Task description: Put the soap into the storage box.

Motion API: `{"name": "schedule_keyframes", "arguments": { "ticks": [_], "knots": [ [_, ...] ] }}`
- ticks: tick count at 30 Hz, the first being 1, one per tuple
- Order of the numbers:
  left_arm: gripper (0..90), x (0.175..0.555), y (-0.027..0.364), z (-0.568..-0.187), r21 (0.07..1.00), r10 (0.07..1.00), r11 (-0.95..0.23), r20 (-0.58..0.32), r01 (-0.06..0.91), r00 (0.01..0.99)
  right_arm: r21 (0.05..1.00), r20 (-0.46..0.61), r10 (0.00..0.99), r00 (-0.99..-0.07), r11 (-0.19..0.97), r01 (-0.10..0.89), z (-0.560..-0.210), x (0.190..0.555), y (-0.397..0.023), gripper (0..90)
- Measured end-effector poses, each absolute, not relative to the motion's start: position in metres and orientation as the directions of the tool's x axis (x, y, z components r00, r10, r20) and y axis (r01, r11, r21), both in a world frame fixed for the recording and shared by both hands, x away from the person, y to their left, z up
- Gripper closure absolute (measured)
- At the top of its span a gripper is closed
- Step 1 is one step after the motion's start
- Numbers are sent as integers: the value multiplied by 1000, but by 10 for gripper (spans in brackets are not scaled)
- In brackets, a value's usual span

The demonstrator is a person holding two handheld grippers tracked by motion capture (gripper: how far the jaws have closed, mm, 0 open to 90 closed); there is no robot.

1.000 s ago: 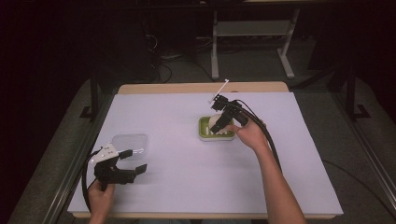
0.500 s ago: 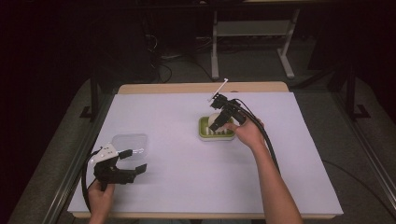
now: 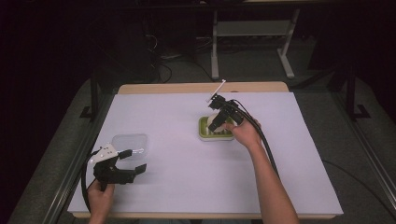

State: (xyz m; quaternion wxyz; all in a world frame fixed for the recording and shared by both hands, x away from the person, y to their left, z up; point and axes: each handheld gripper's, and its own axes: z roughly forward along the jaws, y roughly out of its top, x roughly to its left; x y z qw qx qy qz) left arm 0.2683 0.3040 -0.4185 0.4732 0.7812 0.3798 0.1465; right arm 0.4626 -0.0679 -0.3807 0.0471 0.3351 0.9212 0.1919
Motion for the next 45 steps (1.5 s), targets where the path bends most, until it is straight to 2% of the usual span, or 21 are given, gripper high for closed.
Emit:
{"name": "schedule_keyframes", "arguments": {
  "ticks": [45],
  "knots": [
    [129,268,305,-419,851,734,-260,-133,456,666,346,54,672,-739,681,645,-397,471,-63,232]
  ]
}}
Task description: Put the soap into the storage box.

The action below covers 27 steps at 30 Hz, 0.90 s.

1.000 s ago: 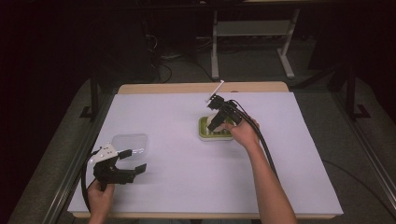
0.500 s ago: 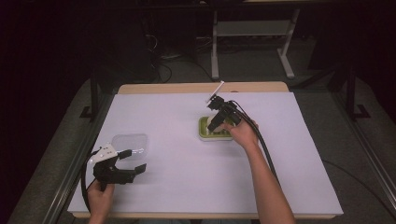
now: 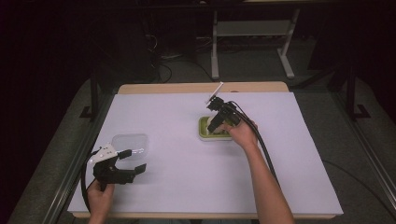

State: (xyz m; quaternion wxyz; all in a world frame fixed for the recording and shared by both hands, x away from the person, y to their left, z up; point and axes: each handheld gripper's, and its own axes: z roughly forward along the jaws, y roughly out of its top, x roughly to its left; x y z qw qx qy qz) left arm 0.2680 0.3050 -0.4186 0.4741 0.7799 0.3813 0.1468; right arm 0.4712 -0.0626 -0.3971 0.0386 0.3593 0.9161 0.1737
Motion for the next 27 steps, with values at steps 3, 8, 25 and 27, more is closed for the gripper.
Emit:
{"name": "schedule_keyframes", "arguments": {
  "ticks": [3,8,25,27],
  "knots": [
    [129,268,305,-419,852,734,-259,-133,456,666,341,55,675,-736,680,649,-399,471,-62,232],
    [128,268,305,-418,851,735,-257,-136,457,665,328,51,677,-734,683,653,-402,472,-61,232],
    [128,268,305,-418,851,735,-257,-136,458,665,311,47,682,-730,684,660,-405,472,-60,231],
    [129,268,305,-418,852,735,-257,-135,457,664,308,49,683,-729,684,662,-406,473,-60,231]
  ]
}}
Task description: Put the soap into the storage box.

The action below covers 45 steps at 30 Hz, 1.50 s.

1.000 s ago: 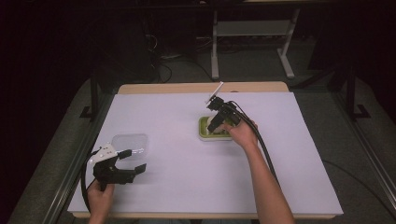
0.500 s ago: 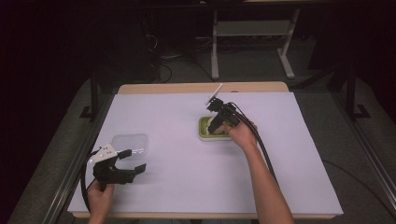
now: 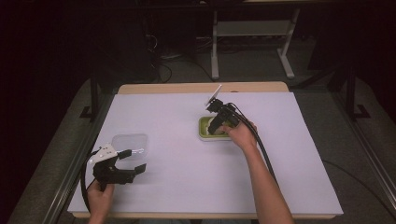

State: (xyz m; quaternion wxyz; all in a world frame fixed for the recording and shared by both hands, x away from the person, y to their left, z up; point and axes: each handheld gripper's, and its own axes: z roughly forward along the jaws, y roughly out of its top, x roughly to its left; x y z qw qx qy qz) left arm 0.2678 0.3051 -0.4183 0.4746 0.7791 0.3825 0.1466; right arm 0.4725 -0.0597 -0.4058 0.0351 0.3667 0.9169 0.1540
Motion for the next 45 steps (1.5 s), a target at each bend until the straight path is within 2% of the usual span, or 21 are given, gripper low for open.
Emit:
{"name": "schedule_keyframes", "arguments": {
  "ticks": [20,28,45],
  "knots": [
    [129,268,305,-418,852,735,-257,-134,457,664,316,66,694,-717,667,675,-402,471,-62,229],
    [129,268,304,-419,850,734,-261,-132,457,666,366,26,682,-731,674,642,-385,466,-68,262],
    [128,268,304,-419,849,735,-265,-129,457,666,400,71,670,-739,659,637,-373,452,-82,256]
  ]
}}
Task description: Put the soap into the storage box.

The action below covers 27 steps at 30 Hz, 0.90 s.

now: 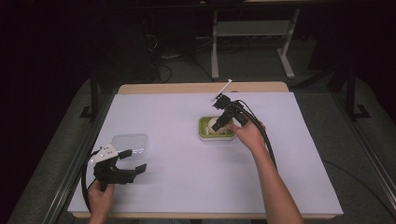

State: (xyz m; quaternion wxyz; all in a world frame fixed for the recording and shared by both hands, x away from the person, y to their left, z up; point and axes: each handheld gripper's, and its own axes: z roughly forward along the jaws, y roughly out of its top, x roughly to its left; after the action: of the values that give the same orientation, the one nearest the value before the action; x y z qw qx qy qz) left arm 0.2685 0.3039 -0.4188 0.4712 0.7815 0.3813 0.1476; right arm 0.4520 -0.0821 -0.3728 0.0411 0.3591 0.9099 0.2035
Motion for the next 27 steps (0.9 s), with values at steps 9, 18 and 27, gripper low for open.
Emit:
{"name": "schedule_keyframes", "arguments": {
  "ticks": [9,18,27],
  "knots": [
    [129,268,302,-420,847,734,-268,-129,459,666,423,84,687,-722,632,649,-367,441,-98,253],
    [129,268,302,-420,847,736,-267,-129,460,664,449,122,685,-718,607,656,-369,432,-117,253],
    [129,268,302,-421,846,736,-269,-127,460,665,462,132,684,-717,598,655,-370,419,-131,252]
  ]
}}
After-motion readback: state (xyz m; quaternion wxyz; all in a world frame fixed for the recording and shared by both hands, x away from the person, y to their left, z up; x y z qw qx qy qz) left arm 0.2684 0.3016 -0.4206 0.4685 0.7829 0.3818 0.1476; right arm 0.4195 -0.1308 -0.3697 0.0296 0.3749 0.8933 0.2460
